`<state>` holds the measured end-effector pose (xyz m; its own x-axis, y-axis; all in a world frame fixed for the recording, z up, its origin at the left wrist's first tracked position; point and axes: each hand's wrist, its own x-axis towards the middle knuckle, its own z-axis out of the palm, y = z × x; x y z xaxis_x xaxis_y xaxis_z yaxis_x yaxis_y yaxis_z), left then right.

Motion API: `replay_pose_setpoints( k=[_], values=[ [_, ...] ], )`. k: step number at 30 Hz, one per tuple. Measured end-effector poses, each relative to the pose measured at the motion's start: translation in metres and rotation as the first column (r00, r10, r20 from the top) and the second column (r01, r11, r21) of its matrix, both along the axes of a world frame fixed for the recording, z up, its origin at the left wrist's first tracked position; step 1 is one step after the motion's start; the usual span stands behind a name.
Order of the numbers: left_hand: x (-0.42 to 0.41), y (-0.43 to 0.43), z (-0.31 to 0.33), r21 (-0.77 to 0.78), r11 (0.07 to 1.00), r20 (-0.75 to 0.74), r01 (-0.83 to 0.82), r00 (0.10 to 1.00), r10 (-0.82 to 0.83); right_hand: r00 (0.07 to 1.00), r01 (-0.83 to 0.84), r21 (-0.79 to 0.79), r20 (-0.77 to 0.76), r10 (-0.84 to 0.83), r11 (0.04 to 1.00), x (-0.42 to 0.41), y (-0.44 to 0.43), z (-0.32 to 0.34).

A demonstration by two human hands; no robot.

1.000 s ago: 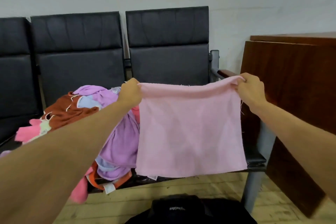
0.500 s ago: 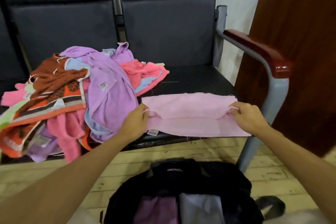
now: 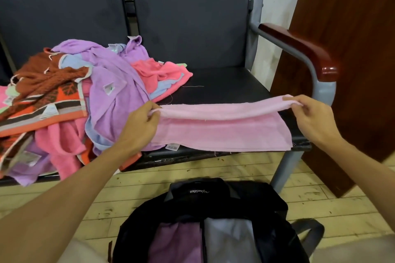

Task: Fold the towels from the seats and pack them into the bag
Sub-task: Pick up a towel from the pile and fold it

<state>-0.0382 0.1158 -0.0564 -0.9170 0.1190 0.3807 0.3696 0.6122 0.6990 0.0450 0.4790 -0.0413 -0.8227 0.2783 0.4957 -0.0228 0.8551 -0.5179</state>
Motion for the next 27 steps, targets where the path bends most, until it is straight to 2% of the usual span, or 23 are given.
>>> replay_pose_setpoints(
  k=[4,7,9,12,15,17,20,23,27],
  values=[
    [0.01,-0.009,-0.001,-0.206,0.978,0.11,0.025,0.994,-0.003,0.977,-0.1,0.057,0.195,0.087,0.993,0.022,0.006,0.0],
    [0.014,-0.014,-0.004,-0.337,0.94,0.186,0.061,0.983,0.003,0.867,-0.213,0.07,0.473,0.156,0.975,0.033,0.005,-0.004],
    [0.016,-0.013,-0.005,-0.332,0.942,0.198,0.055,0.98,0.012,0.792,-0.274,0.064,0.581,0.188,0.96,0.037,0.004,-0.006],
    [0.014,-0.006,-0.007,-0.292,0.956,0.22,0.022,0.974,0.045,0.792,-0.254,0.028,0.58,0.192,0.967,0.039,0.002,-0.006],
    [0.002,-0.004,-0.012,-0.308,0.95,0.179,-0.053,0.977,0.113,0.828,-0.209,0.075,0.544,0.136,0.975,0.033,-0.002,-0.01],
    [-0.012,-0.005,-0.014,-0.329,0.938,0.195,-0.106,0.965,0.177,0.877,-0.141,0.091,0.474,0.081,0.986,0.024,-0.004,-0.016],
    [-0.022,-0.001,-0.016,-0.409,0.906,0.311,-0.11,0.917,0.252,0.91,0.047,0.057,0.409,-0.066,0.997,0.008,-0.006,-0.022],
    [-0.023,0.011,-0.015,-0.423,0.898,0.354,-0.117,0.891,0.283,0.844,0.226,-0.012,0.501,-0.19,0.974,-0.009,-0.001,-0.031],
    [-0.026,0.021,-0.011,-0.435,0.896,0.378,-0.088,0.885,0.27,0.745,0.333,-0.013,0.617,-0.255,0.943,-0.027,0.0,-0.037]
  ],
)
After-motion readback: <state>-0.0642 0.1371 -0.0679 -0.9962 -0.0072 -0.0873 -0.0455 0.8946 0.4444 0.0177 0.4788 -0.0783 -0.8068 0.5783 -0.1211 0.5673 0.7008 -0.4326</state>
